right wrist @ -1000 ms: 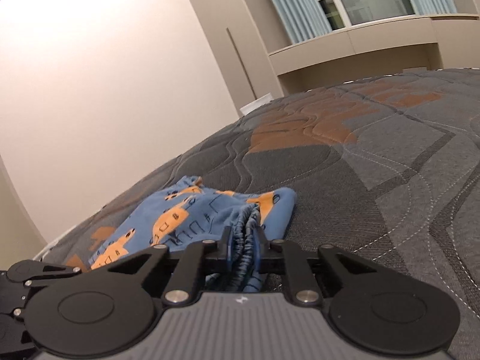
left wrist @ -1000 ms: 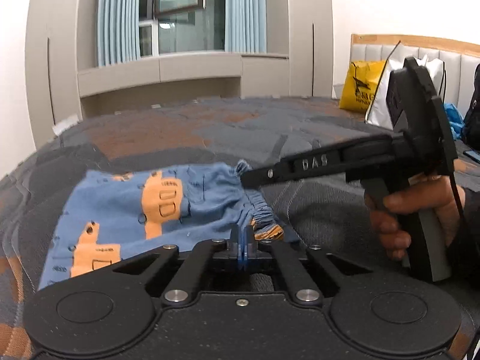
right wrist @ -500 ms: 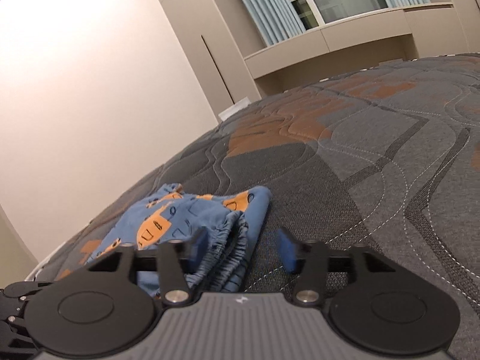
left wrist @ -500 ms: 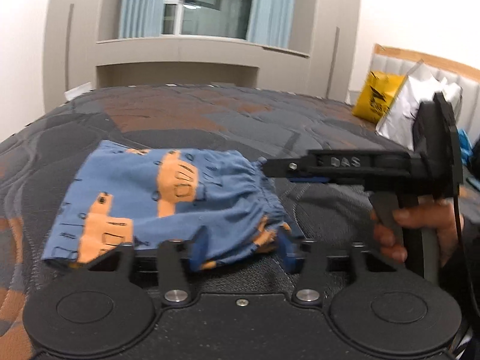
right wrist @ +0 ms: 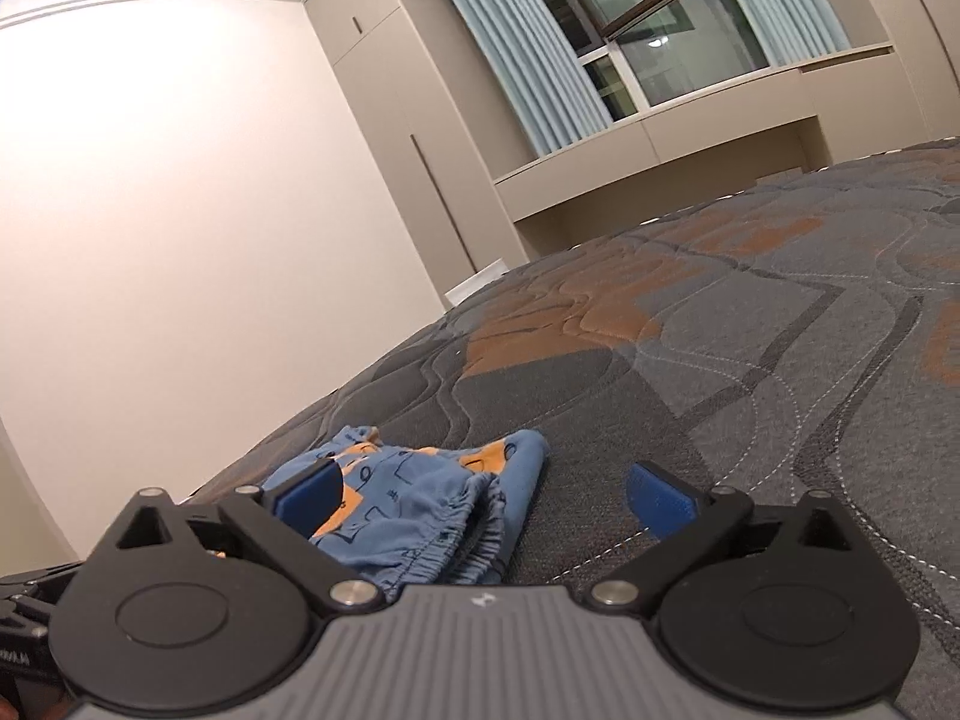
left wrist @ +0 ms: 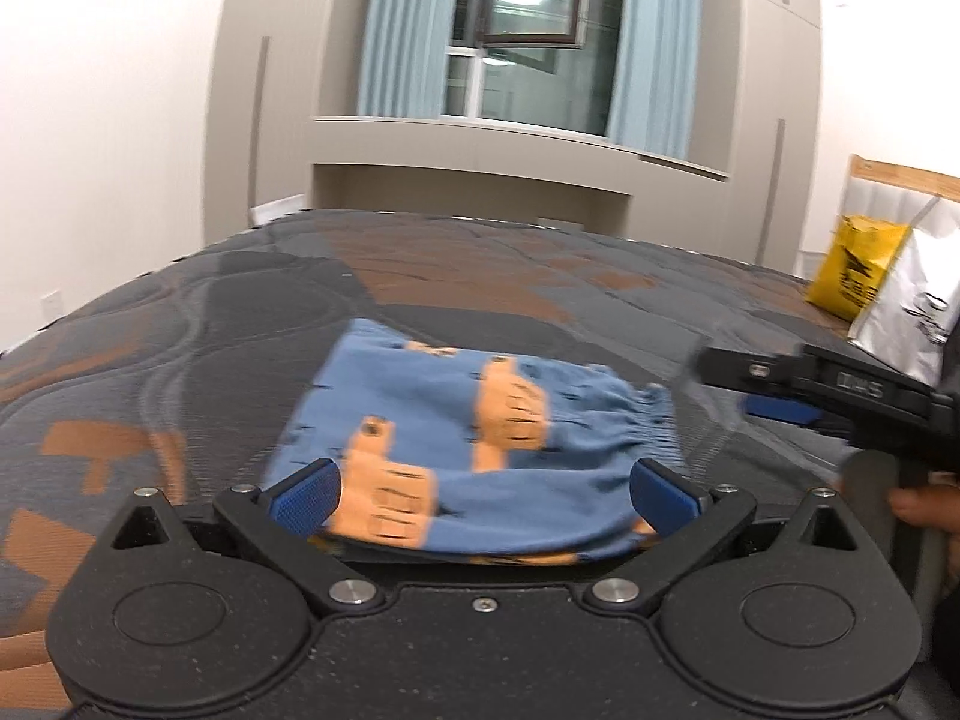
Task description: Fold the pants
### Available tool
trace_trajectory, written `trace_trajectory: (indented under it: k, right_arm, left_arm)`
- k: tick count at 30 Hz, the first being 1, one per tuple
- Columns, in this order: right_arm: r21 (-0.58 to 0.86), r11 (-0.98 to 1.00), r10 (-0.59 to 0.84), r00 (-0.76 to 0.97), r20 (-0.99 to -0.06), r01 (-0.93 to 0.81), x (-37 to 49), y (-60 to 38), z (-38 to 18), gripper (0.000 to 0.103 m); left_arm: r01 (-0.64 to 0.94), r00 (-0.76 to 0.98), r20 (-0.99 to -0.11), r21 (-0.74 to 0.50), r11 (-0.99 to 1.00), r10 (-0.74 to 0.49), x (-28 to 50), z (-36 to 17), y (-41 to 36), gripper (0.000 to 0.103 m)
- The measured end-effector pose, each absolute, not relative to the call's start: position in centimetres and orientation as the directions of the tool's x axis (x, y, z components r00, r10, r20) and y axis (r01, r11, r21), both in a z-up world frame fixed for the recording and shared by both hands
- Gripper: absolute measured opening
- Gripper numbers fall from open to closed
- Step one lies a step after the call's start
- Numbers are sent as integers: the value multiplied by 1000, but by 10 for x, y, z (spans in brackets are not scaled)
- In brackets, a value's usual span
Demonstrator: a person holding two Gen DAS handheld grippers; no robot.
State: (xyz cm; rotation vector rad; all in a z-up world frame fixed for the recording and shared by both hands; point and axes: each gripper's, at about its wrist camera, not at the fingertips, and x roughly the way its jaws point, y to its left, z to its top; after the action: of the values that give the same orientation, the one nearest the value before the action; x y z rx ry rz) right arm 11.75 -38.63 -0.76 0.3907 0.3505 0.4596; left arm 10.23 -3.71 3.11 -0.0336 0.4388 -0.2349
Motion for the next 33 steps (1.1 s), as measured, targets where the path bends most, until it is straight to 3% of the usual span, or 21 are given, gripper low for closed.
trace_trajectory:
  k: [11, 17, 22, 26, 30, 33]
  right_arm:
    - [267, 922, 366, 859, -357, -282, 123, -325, 9, 103]
    - [-3, 952, 263, 822, -504, -306, 130, -268, -1, 103]
    - [48, 971, 222, 811, -542, -234, 119, -302, -10, 103]
    - [204, 951, 309, 785, -538, -234, 111, -333, -8, 103]
    - [48, 965, 249, 836, -488, -259, 121, -305, 15, 103]
    - [-53, 942, 282, 865, -416, -332, 144, -271, 24, 103]
  left_arm:
    - [10, 885, -462, -108, 994, -59, 149, 28, 23, 102]
    - [13, 816, -565, -194, 981, -123, 157, 7, 40, 102]
    - [31, 811, -565, -219, 975, -152, 156, 4, 45, 102]
    - [41, 812, -555, -255, 966, -181, 155, 2, 51, 102]
    - [40, 815, -540, -307, 951, -209, 156, 0, 57, 102]
    - [40, 819, -528, -335, 942, -223, 154, -2, 62, 102]
